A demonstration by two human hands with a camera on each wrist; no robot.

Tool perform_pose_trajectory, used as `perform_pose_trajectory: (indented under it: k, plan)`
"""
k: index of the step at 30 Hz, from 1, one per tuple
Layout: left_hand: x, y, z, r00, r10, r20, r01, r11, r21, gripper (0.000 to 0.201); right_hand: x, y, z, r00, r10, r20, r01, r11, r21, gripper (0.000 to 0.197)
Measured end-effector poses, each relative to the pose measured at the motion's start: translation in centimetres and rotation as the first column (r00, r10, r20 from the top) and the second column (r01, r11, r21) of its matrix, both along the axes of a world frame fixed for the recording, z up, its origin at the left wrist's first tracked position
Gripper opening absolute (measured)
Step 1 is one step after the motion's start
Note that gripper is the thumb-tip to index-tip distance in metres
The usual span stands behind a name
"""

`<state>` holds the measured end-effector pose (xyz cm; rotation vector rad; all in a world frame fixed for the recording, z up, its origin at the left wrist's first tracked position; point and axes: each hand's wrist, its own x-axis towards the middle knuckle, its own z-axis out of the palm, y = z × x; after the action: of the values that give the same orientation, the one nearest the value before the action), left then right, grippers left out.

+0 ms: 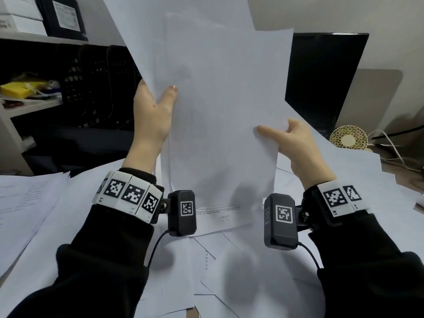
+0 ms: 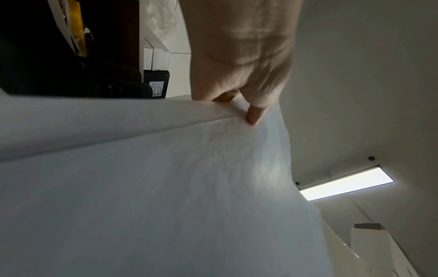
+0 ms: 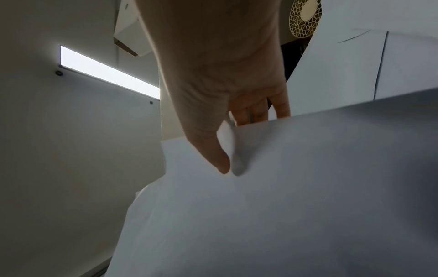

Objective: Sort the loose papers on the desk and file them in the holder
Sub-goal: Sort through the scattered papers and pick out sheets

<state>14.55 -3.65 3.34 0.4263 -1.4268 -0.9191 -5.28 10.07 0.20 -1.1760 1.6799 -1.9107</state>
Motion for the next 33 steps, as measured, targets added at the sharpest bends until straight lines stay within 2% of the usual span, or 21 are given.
perform_pose_trajectory:
  k: [4,8,11,14,18,20,22,25,28,31,33]
  plan:
    - [0.1,0.1,0.2,1.0,-0.017,-0.014,0.017,1.0,-0.005,0.031,-1.0,-0.3,-0.1,0.987,-0.158,-0.017,0.157,0.987,-0.036,0.056]
    - [0.1,0.6,0.3,0.996,-0.086,0.011,0.086,0.996,-0.019,0.032,-1.2,-0.5,-0.3,0.99,-0.144,0.007,0.144,0.988,-0.061,0.065]
    - [0.0,0.6,0.2,0.992,-0.123,0.039,0.124,0.992,-0.015,0.029,-0.8,-0.9,-0.7,0.998,-0.058,0.01,0.058,0.998,-0.032,0.059]
    - [0.1,0.5,0.0,0.981,-0.173,0.083,0.171,0.985,0.022,0.014,-0.7,-1.2,-1.0,0.999,-0.049,-0.014,0.049,0.999,-0.015,0.033]
    - [0.4,0.4,-0.1,0.963,-0.195,0.184,0.193,0.981,0.026,0.051,-0.5,-1.3,-1.2,0.999,-0.034,0.011,0.034,0.999,-0.039,0.029]
    - [0.5,0.3,-0.2,0.964,-0.171,0.206,0.17,0.985,0.021,0.053,-0.2,-1.3,-1.2,0.999,-0.037,0.01,0.037,0.998,-0.049,0.037]
    - [0.6,0.1,-0.4,0.968,-0.149,0.201,0.149,0.989,0.015,0.046,0.0,-1.3,-1.2,0.999,-0.029,0.017,0.03,0.999,-0.041,0.042]
    - [0.9,0.2,-0.5,0.975,-0.134,0.179,0.133,0.991,0.018,0.038,-0.1,-1.3,-1.4,0.999,-0.015,0.045,0.016,0.999,-0.034,0.032]
    - [1.3,0.2,-0.1,0.987,-0.124,0.102,0.122,0.992,0.024,0.038,-0.2,-1.4,-1.8,0.996,0.063,0.069,-0.065,0.997,0.034,0.038]
    - [1.8,0.1,0.3,0.997,-0.069,0.044,0.07,0.998,-0.006,0.042,0.5,-1.2,-1.9,0.989,0.147,-0.012,-0.143,0.979,0.146,0.027]
    - [2.1,0.0,0.4,0.999,-0.021,0.032,0.021,1.0,-0.009,0.038,1.1,-1.0,-1.3,0.989,0.133,-0.063,-0.124,0.984,0.131,0.021]
